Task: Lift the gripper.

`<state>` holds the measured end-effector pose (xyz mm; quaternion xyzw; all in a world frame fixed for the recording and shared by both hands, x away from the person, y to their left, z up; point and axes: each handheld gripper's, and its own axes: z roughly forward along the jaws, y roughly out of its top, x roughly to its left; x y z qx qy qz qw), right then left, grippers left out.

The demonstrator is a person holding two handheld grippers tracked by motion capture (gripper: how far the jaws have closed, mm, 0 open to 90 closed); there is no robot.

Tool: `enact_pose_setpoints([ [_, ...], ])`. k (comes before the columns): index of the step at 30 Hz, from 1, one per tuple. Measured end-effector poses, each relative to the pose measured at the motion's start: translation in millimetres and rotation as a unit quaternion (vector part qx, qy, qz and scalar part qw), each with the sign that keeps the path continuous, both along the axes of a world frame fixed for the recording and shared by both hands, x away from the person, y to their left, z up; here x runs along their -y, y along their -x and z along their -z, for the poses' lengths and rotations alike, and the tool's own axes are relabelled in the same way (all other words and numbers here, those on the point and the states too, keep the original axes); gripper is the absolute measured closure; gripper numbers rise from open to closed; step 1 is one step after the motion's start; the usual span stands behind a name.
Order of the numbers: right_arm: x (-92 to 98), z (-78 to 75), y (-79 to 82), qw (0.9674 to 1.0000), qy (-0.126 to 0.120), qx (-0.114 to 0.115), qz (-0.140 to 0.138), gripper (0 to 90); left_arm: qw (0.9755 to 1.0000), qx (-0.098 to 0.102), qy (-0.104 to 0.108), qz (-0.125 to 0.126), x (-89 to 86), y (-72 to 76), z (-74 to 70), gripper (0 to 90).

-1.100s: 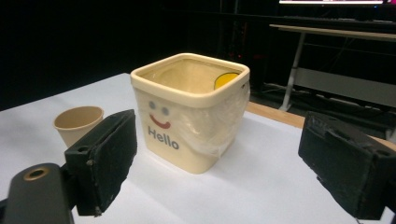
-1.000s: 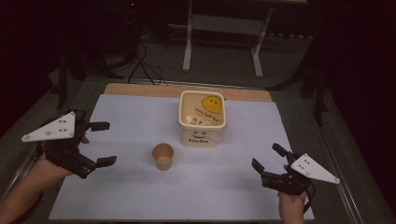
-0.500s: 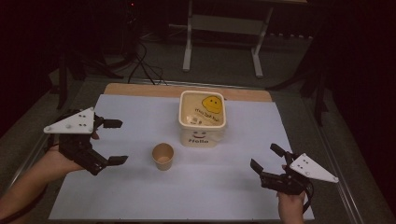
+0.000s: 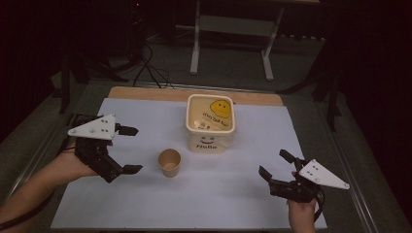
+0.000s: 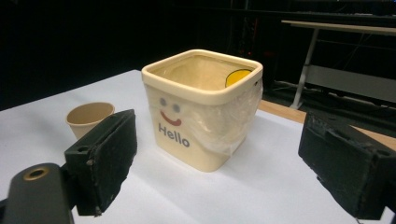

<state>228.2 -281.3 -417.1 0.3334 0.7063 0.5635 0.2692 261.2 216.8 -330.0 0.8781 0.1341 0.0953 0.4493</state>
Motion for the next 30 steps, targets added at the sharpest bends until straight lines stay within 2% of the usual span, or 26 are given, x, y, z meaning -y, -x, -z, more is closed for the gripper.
enact_pose_setpoints([
  [1,0.1,0.2,-0.3,1.0000,0.000,0.000,-0.002,11.5,1.0000,-0.005,-0.002,0.005,1.9,-0.5,0.3,0.7],
  [9,0.5,0.1,-0.5,1.0000,0.001,0.001,-0.001,11.5,0.9997,-0.007,-0.018,0.015,13.3,-4.5,2.8,0.7],
  [11,1.4,0.0,-0.7,1.0000,0.000,0.000,-0.002,11.5,0.9992,-0.010,-0.028,0.026,20.0,-5.9,8.1,0.8],
  [13,1.5,-0.1,-0.7,1.0000,0.001,0.000,-0.002,11.5,0.9992,-0.007,-0.031,0.025,22.0,-5.9,9.7,1.2],
  [26,0.1,0.4,-0.4,1.0000,0.006,-0.003,-0.007,11.5,0.9959,-0.023,-0.065,0.059,41.4,-10.4,25.9,1.3],
  [30,-0.3,1.0,-0.5,0.9999,0.004,-0.005,-0.011,11.5,0.9951,-0.020,-0.072,0.064,46.0,-11.7,29.0,2.0],
])
